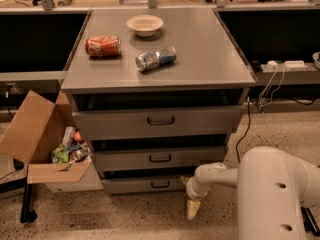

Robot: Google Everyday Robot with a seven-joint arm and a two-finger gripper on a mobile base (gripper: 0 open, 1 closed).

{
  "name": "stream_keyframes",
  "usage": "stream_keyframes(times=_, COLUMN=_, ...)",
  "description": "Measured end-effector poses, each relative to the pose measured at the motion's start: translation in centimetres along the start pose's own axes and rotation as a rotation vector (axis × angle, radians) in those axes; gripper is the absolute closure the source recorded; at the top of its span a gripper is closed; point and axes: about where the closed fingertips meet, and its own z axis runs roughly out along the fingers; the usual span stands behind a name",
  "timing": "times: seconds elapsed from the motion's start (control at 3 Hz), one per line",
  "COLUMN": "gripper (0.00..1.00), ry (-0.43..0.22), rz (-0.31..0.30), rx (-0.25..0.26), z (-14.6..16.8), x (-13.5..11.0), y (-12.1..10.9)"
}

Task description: Open bottom drawer

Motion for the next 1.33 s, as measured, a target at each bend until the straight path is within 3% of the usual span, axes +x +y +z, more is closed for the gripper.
stream_keyframes(times=0.33, gripper=0.00, ry=0.000, rz=-0.001, rx=0.059, z=0.5, x=0.4, y=-2.1)
stream_keyframes(times=1.0, gripper=0.00, ry=-0.013, rz=-0.007, rx=0.043, z=4.1, x=0.1, y=-4.3)
stream_keyframes(times=1.33, gripper=0.17, ry=-0.039, rz=-0.012, rx=0.015, z=6.3, x=0.0, y=-4.5)
